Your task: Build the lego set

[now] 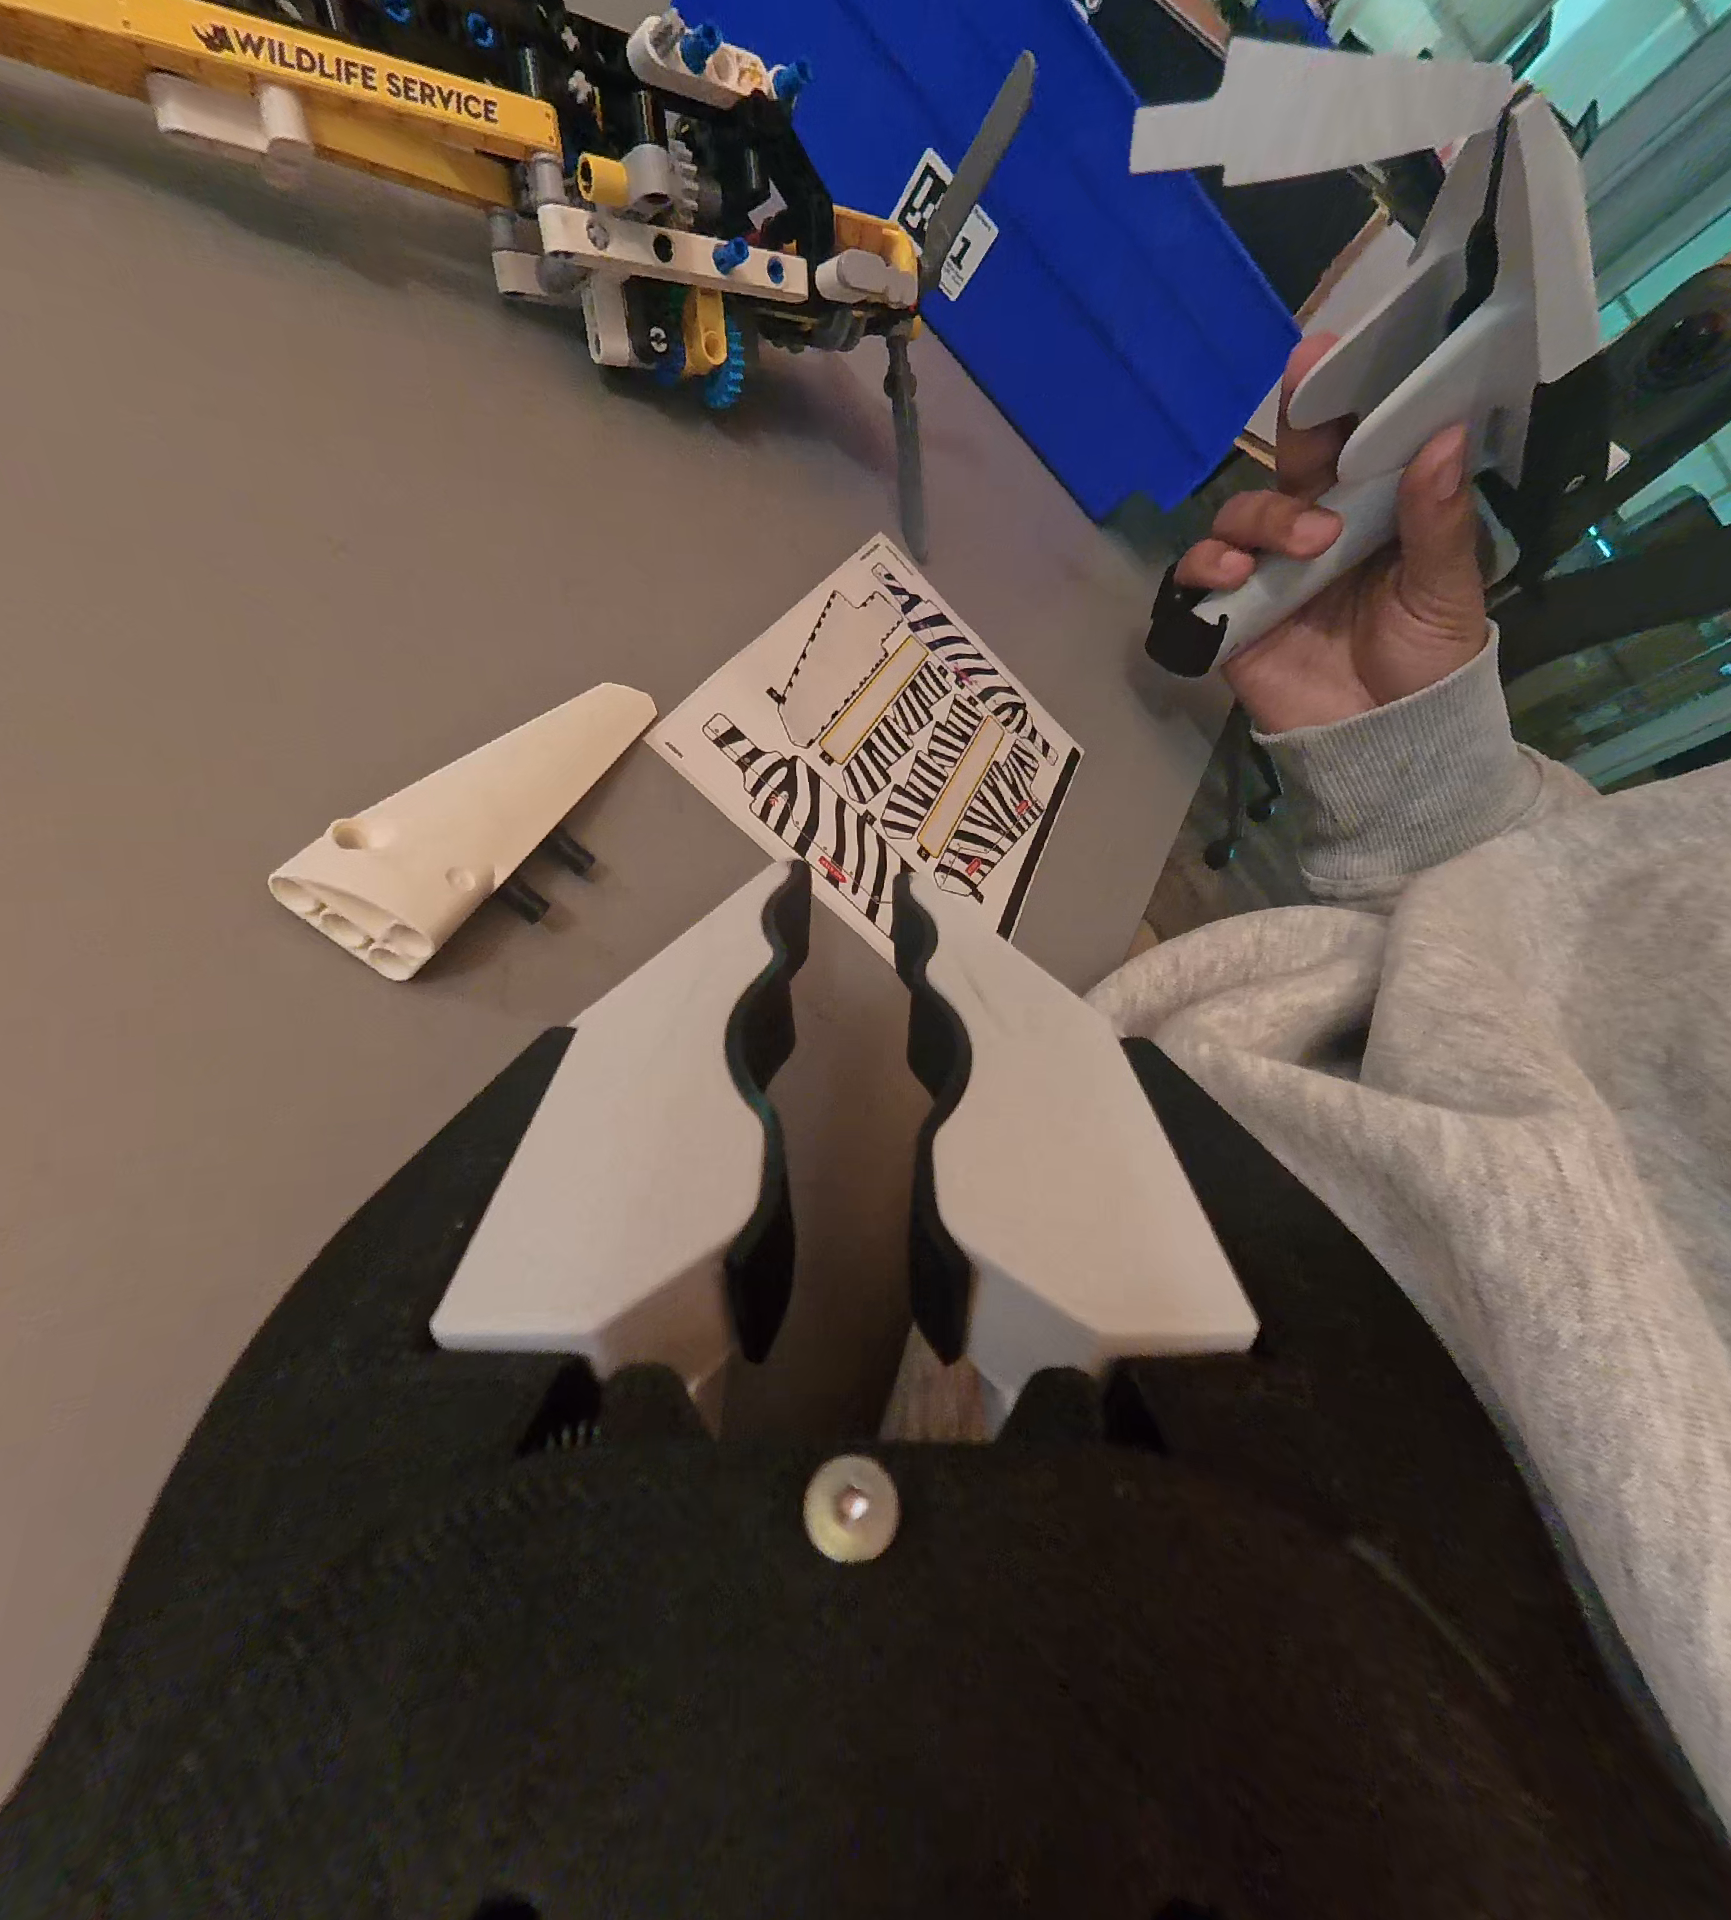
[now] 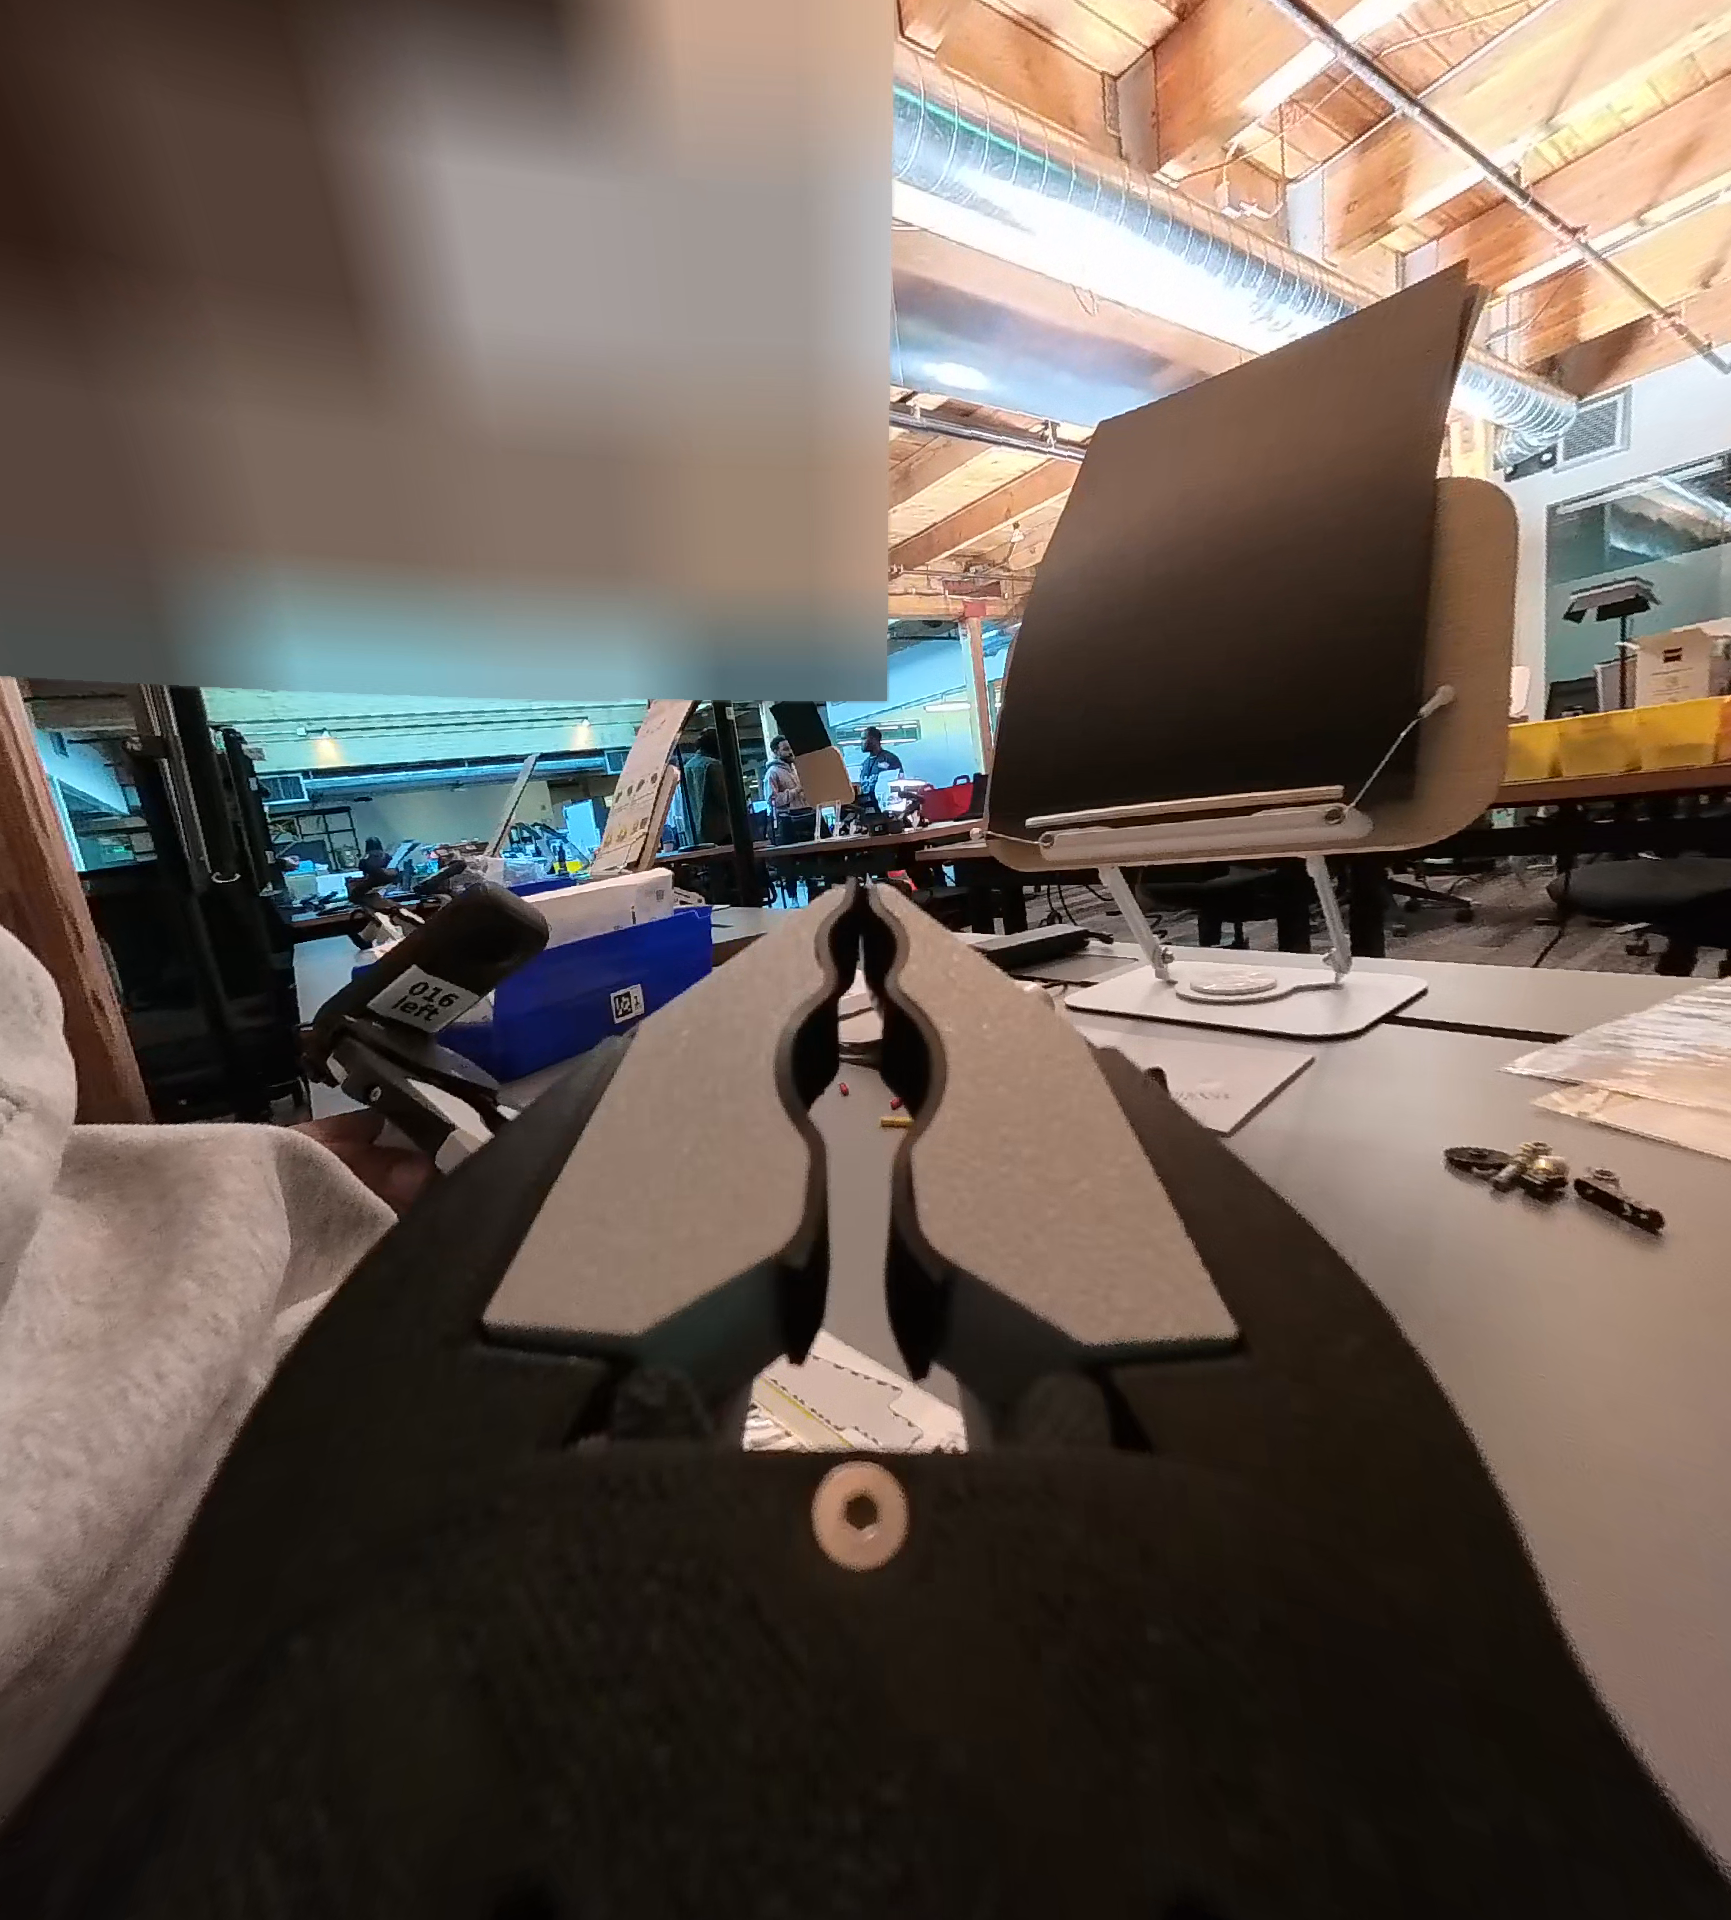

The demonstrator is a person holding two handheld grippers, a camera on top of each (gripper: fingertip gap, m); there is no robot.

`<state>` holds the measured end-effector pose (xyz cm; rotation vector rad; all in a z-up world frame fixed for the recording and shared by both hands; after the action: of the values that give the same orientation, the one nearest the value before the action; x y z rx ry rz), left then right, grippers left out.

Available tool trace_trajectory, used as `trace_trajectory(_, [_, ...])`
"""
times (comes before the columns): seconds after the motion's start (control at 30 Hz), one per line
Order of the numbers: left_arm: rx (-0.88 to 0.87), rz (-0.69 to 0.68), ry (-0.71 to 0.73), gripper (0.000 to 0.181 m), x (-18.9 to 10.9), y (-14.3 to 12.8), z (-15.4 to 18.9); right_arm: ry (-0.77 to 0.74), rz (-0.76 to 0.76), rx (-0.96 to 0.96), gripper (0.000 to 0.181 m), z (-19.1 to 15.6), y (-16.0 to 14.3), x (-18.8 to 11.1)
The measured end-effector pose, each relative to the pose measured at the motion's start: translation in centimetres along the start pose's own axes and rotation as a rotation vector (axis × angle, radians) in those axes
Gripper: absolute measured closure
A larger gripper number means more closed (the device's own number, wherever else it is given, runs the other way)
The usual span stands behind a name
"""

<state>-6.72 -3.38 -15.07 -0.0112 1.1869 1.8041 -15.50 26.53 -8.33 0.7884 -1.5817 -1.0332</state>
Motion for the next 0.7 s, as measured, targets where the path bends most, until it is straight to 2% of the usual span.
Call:
trace_trajectory(0.43, [0.063, -0.042, 0.018, 0.167, 0.8, 0.0, 0.5, 0.004, -0.036, 0.008, 0.181, -0.3, -0.5, 0.3])
trace_trajectory(0.6, [0.16, -0.158, 0.087, 0.168, 2.3, -0.4, 1.2, -0.013, -0.095, 0.005, 0.181, -0.5, -0.7, 0.7])
trace_trajectory(0.7, [0.224, -0.223, 0.093, 0.169, 3.1, -0.7, 1.9, -0.039, -0.205, -0.011, 0.181, -0.7, -1.3, 1.2])
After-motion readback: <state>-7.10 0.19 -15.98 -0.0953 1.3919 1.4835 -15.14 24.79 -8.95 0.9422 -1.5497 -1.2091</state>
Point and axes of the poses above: each gripper's, where its closed fingertips meet, x out along the fingers, y out of its top, z = x × y across the jaws, the point moved 9 cm from there along -x, back along the fingers, and after that the axes turned 7 degrees about y, right-handed, at the moved point
